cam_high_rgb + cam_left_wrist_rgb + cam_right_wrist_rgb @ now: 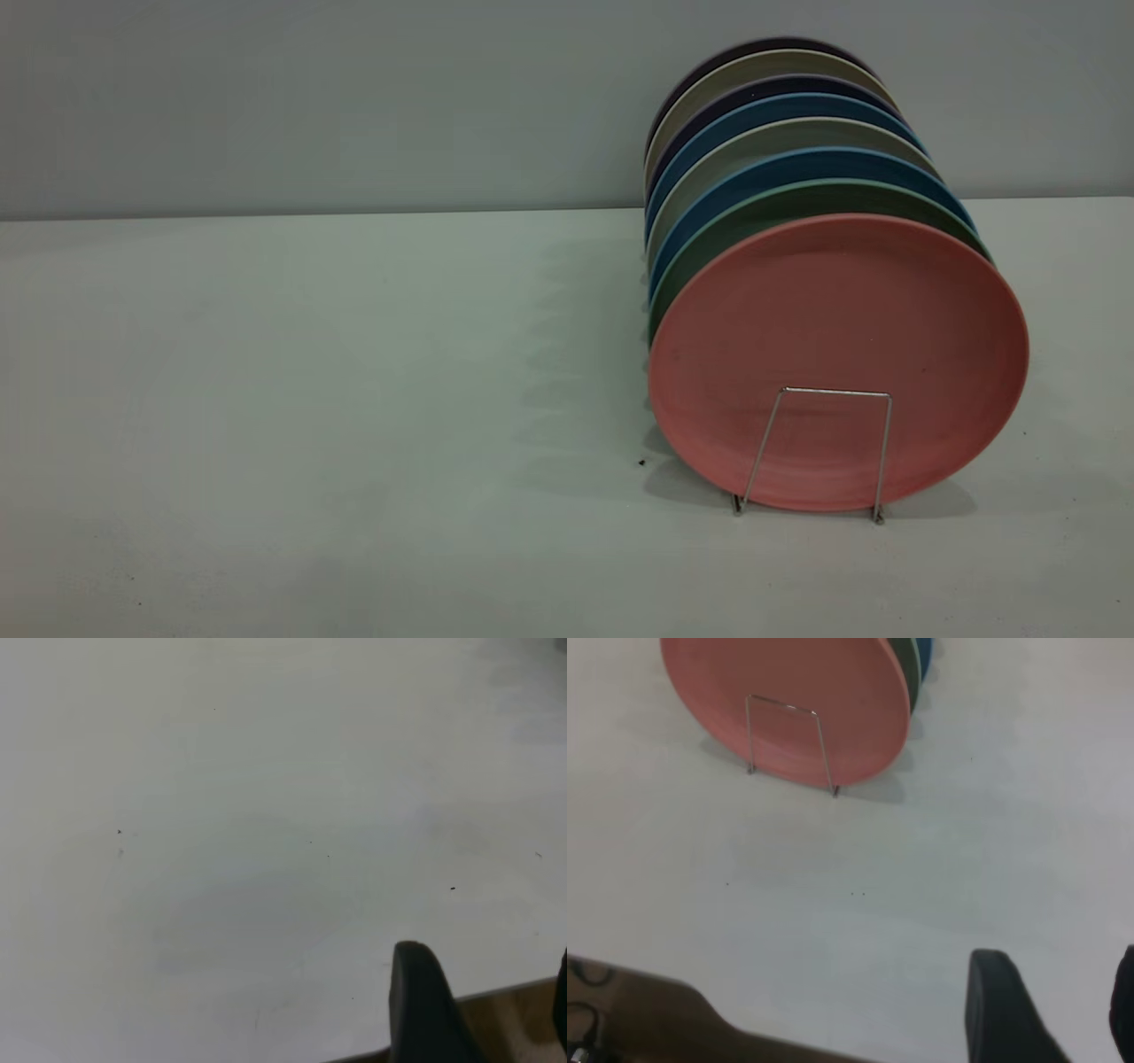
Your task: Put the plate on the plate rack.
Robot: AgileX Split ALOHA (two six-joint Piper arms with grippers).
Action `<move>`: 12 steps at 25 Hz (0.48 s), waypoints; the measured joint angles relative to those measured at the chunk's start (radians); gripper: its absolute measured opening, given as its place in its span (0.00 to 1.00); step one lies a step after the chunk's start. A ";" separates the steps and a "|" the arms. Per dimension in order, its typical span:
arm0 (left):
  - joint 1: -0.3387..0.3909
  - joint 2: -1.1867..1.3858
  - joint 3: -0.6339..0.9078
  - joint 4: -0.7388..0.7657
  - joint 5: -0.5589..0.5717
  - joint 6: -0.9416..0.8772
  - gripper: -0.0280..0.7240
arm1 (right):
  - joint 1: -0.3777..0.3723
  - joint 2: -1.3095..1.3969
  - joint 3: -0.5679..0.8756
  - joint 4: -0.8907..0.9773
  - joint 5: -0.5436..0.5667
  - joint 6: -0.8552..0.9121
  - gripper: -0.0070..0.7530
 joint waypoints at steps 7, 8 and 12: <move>0.013 0.000 0.000 0.000 0.000 0.000 0.56 | -0.156 -0.072 0.000 0.000 0.001 0.000 0.43; 0.021 0.000 0.000 0.000 0.000 0.000 0.56 | -0.177 -0.072 0.000 0.000 0.001 0.000 0.43; 0.041 0.000 0.001 0.000 0.000 0.000 0.56 | -0.208 -0.074 0.000 0.000 0.001 0.000 0.43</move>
